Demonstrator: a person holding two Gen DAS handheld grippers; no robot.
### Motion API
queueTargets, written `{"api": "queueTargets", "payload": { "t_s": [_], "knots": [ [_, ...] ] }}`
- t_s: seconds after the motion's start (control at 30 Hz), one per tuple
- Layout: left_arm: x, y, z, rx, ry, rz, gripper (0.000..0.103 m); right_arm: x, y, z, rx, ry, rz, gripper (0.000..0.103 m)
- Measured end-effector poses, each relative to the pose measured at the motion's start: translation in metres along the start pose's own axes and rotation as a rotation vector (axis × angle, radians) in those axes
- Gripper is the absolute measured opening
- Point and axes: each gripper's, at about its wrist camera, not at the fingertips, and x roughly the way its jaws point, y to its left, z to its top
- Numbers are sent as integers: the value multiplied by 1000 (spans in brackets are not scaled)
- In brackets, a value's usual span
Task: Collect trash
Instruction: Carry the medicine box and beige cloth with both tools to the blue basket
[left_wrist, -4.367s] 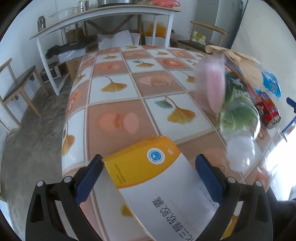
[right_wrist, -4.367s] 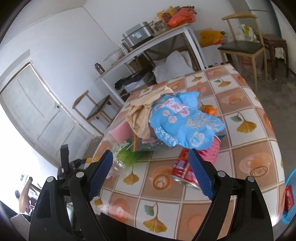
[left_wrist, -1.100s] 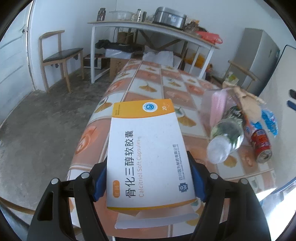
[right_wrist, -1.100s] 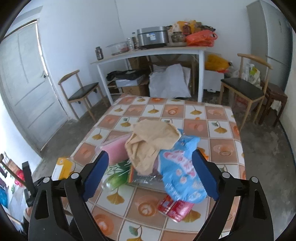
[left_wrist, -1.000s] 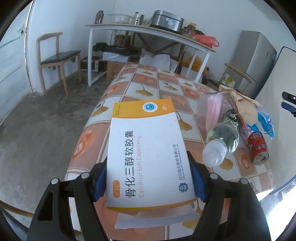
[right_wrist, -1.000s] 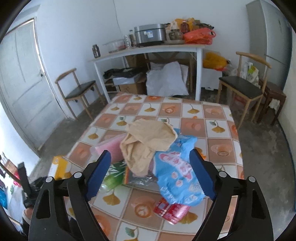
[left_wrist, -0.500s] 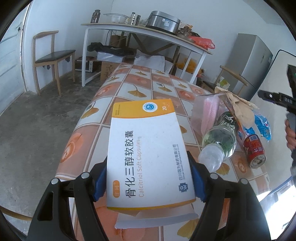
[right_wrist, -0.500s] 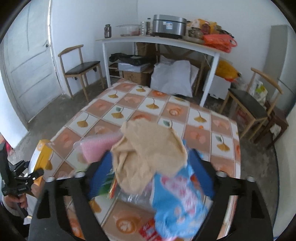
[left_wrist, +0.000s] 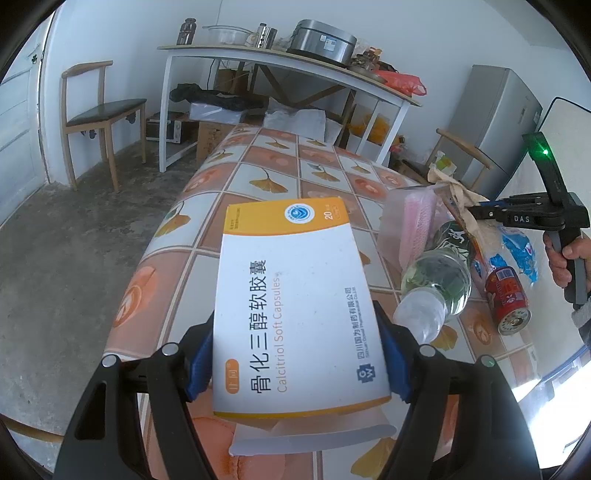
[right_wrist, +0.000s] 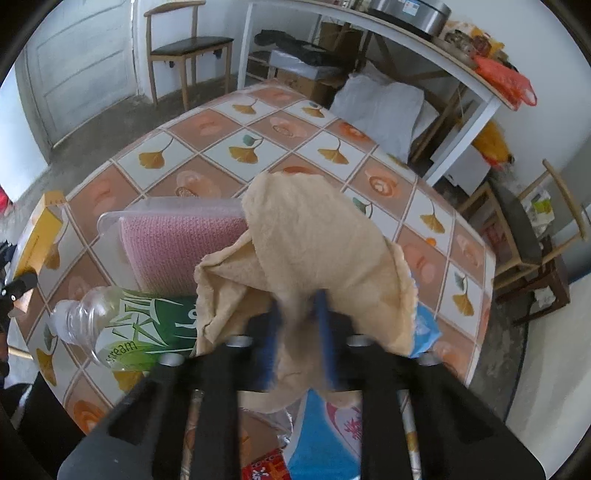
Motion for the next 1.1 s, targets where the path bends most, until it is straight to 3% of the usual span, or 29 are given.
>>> {"api": "queueTargets", "payload": {
  "t_s": [0.07,0.17,0.47,0.57,0.63,0.7,0.8,0.97,1.1],
  "knots": [
    [0,0,0,-1,-1,2,72,-5,-1,-2,10,-25,-4,1],
    [-1,-1,1,-3,-7,7,72,-12,-3,0,21,-67,-15,0],
    [-18,2,3,-25,-52,29,72,-91,-23,4,157,-319,24,0],
    [-27,1,5,-31,-75,32,72,-124,-32,-1,216,-413,93,0],
    [-35,-3,6,-31,-96,29,72,-143,-42,-7,278,-473,187,0],
    [-41,-7,8,-29,-109,26,72,-155,-53,-13,338,-507,280,0],
    [-54,-15,10,-17,-136,17,72,-168,-64,-22,396,-543,351,0],
    [-80,-37,17,17,-195,-10,72,-195,-74,-46,441,-606,371,0],
    [-97,-68,25,63,-215,-72,72,-209,-79,-78,469,-638,378,0]
  ]
}}
